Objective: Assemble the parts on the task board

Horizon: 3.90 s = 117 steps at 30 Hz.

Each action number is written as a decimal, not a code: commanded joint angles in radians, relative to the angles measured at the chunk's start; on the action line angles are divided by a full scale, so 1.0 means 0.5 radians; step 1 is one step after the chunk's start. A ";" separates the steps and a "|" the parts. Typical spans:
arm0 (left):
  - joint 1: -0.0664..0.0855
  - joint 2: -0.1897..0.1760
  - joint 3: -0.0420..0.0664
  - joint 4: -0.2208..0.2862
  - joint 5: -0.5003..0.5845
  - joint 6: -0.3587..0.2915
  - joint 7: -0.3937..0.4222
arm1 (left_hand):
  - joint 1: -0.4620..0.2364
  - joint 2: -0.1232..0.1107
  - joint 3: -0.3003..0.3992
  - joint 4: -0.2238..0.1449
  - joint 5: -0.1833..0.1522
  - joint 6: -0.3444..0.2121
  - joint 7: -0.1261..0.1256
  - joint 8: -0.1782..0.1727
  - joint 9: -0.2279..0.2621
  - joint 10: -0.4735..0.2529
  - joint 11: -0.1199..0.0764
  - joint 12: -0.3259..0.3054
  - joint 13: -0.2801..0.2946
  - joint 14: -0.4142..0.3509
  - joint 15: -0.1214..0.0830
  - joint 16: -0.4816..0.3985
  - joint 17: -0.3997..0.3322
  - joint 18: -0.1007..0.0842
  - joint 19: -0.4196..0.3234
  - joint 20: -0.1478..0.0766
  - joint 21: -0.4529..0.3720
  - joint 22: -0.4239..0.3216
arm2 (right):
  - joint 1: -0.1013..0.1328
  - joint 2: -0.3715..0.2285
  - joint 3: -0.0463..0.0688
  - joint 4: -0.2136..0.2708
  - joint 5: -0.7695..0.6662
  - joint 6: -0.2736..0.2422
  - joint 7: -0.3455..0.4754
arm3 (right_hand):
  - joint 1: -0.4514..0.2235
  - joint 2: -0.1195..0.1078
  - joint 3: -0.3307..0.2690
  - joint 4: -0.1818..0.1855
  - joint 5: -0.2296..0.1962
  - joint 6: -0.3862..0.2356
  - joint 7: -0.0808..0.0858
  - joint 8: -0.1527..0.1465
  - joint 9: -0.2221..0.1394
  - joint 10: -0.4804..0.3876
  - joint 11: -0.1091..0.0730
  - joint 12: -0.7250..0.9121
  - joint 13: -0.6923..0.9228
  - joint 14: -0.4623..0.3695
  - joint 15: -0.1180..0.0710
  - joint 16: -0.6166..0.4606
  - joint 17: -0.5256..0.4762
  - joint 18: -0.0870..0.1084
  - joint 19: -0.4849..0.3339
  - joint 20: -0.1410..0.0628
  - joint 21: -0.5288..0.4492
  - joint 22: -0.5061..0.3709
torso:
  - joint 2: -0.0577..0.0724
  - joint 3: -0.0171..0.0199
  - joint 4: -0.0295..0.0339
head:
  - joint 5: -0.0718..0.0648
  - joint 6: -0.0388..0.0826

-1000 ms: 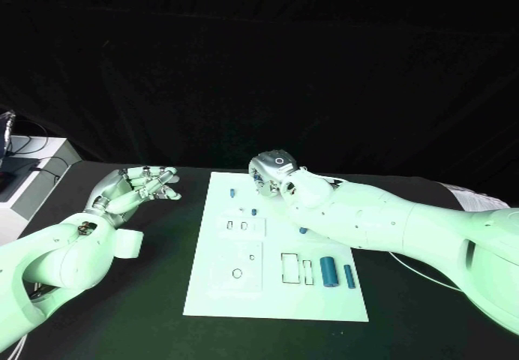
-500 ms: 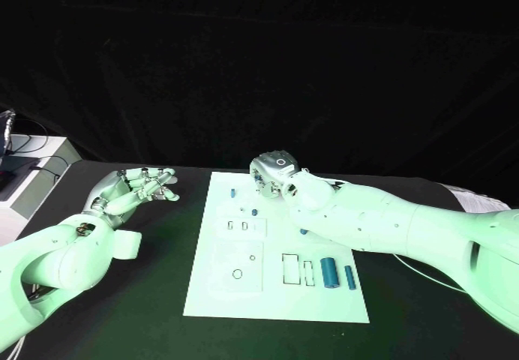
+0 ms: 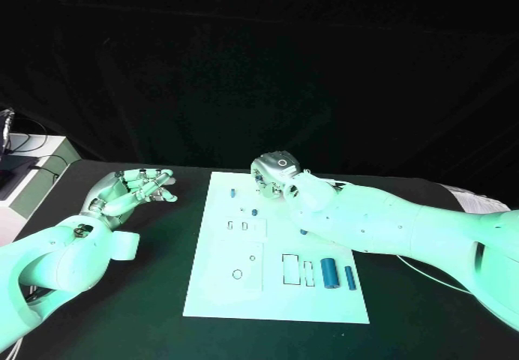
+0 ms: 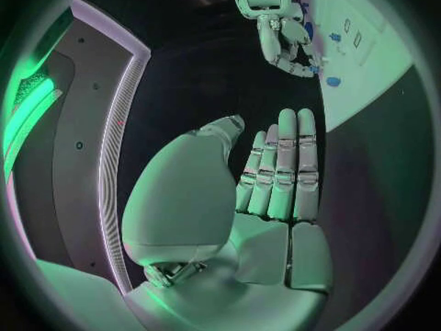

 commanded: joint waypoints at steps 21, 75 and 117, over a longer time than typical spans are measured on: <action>0.001 0.005 0.002 -0.007 -0.005 0.038 0.012 | 0.005 -0.008 0.015 0.000 -0.012 -0.014 0.003 -0.010 0.003 -0.009 0.001 -0.013 0.001 -0.018 -0.001 0.009 0.002 0.001 -0.017 0.003 0.009 0.003 | -0.009 -0.046 0.004 0.035 -0.032 0.052 -0.035 | -0.003 -0.016 0.005 0.002 0.001 0.021 -0.006 0.015 0.011 0.083 -0.057 0.007 0.041 0.037 -0.014 0.014 0.007 -0.039 0.020 0.001 0.013 0.013 | 0.008 -0.0119 0.012 | -0.016 -0.003; 0.000 0.010 0.002 -0.038 -0.015 0.119 0.042 | -0.001 -0.016 0.028 -0.009 -0.012 -0.009 -0.018 -0.012 0.012 -0.003 -0.008 -0.009 0.001 -0.090 0.003 0.010 0.025 -0.005 -0.090 0.013 0.026 0.019 | 0.061 -0.601 0.084 0.510 0.923 -0.084 0.213 | -0.037 -0.184 -0.293 0.214 0.057 -0.318 0.060 -0.256 -0.027 0.112 -0.023 0.117 0.067 0.043 0.018 0.081 0.025 -0.016 -0.009 0.032 -0.105 -0.094 | 0.002 -0.0068 -0.015 | -0.046 0.016; -0.002 0.033 0.001 -0.055 -0.037 0.079 0.026 | -0.003 -0.018 0.036 -0.012 -0.012 -0.006 -0.014 -0.012 0.016 0.017 -0.008 -0.008 0.003 -0.094 0.002 0.020 0.037 -0.002 -0.107 0.016 0.042 0.031 | 0.078 -0.699 0.086 0.421 1.252 0.492 -0.116 | 0.242 -0.043 -1.016 0.623 0.189 -0.449 0.056 -0.054 0.059 0.709 -0.025 3.015 2.965 0.191 0.034 0.407 0.919 -0.148 0.217 0.049 0.366 0.552 | 0.000 0.0210 -0.037 | -0.069 -0.018</action>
